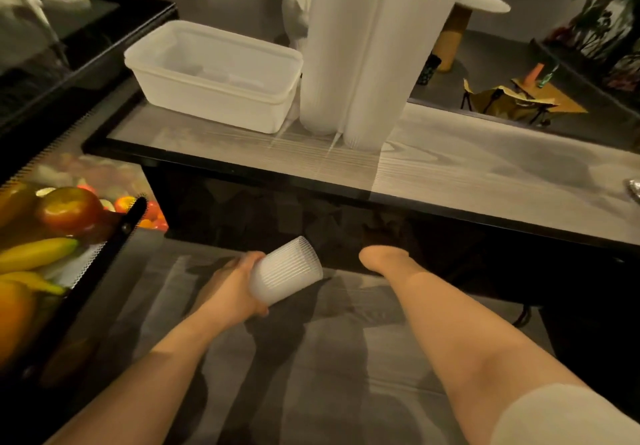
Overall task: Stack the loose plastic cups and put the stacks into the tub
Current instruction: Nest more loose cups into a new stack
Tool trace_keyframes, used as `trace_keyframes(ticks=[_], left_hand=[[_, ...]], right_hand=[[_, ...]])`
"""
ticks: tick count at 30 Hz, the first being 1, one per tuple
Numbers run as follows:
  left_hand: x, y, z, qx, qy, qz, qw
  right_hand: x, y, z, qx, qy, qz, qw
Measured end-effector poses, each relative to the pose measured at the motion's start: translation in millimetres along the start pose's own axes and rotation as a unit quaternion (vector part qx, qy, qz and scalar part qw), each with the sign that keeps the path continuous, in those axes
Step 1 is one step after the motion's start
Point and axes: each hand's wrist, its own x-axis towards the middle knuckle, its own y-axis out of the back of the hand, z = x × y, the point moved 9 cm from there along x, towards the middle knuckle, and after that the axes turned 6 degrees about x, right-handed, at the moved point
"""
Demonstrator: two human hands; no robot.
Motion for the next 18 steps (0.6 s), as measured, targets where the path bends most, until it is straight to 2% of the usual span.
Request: trace_keyframes(ticks=[4, 6, 9, 12, 15, 18], left_hand=[[1, 2, -3, 0.000, -0.003, 0.011, 1.000], [1, 1, -4, -0.009, -0.002, 0.018, 1.000], [0, -1, -4, -0.017, -0.006, 0.023, 1.000], [-3, -2, -4, -0.028, -0.005, 0.019, 0.999], [-9, -5, -2, -0.033, -0.002, 0.003, 0.999], [-16, -7, 4, -0.031, -0.019, 0.003, 0.999]], right_hand=[[7, -4, -4, 0.091, -0.007, 0.027, 0.995], [1, -1, -3, 0.072, 0.008, 0.069, 0.995], [-15, 3, -3, -0.010, 0.079, 0.125, 0.989], [-34, 15, 6, 0.009, 0.105, 0.195, 0.975], [-58, 26, 22, 0.162, 0.123, 0.252, 0.946], [-76, 22, 41, 0.422, 0.102, 0.204, 0.877]])
